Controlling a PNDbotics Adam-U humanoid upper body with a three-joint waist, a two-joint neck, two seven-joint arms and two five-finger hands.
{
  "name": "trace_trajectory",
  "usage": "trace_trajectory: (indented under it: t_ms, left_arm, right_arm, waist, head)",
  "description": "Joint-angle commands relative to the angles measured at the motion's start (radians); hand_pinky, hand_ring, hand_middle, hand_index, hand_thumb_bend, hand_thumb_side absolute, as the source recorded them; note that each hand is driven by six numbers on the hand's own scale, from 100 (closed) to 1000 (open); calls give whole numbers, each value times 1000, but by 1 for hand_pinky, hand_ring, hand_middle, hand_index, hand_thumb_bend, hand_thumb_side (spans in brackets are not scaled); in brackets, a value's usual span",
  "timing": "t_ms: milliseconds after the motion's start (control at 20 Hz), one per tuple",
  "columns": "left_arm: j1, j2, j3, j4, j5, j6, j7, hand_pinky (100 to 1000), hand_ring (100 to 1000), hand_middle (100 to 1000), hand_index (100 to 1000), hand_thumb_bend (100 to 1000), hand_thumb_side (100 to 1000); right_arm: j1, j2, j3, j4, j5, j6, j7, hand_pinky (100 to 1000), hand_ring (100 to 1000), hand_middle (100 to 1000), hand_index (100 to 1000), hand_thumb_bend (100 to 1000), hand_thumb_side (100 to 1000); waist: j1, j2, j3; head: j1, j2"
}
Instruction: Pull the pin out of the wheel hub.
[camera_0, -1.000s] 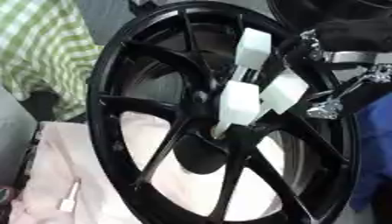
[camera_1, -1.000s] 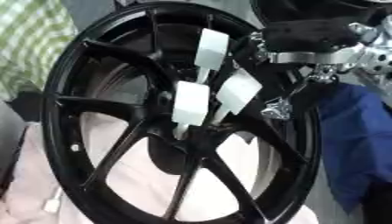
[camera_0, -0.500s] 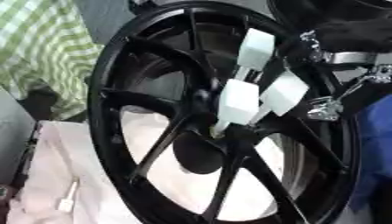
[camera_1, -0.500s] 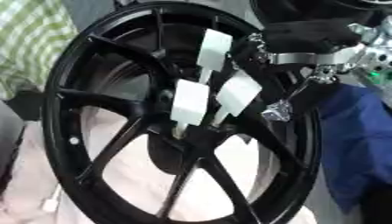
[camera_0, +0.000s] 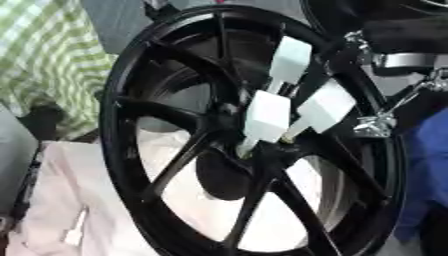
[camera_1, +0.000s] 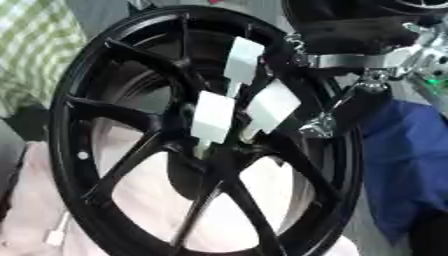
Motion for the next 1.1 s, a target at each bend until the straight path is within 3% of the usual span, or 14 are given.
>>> trace_trajectory:
  t_ms: [50, 350, 700, 950, 1100]
  left_arm:
    - [2, 19, 9, -10, -2, 1, 2, 997, 727, 667, 851, 161, 856]
    - [5, 21, 11, -8, -2, 2, 2, 998, 726, 667, 851, 161, 855]
    - [14, 22, 17, -8, -2, 1, 8, 998, 726, 666, 850, 161, 854]
    - [21, 21, 25, -8, -5, 0, 16, 998, 726, 666, 850, 160, 853]
    - [24, 18, 32, -10, -7, -2, 23, 998, 726, 666, 850, 159, 853]
  right_arm:
    - [-20, -39, -28, -16, -22, 15, 11, 686, 636, 335, 485, 253, 100]
    - [-31, -48, -48, -24, -72, 34, 28, 681, 627, 329, 482, 248, 100]
    - [-6, -104, -113, -48, -229, 79, 41, 668, 609, 316, 480, 238, 100]
    - [103, -202, -224, -88, -350, 94, -11, 665, 605, 314, 483, 226, 100]
    - [232, -270, -331, -87, -379, 93, -90, 662, 605, 315, 484, 224, 100]
  waist:
    - [10, -33, -6]
    - [9, -44, -16]
    - [13, -53, -37]
    - [22, -52, -55]
    - [30, -48, -64]
  head:
    - [4, 7]
    - [10, 12]
    - [28, 21]
    - [46, 21]
    - [57, 18]
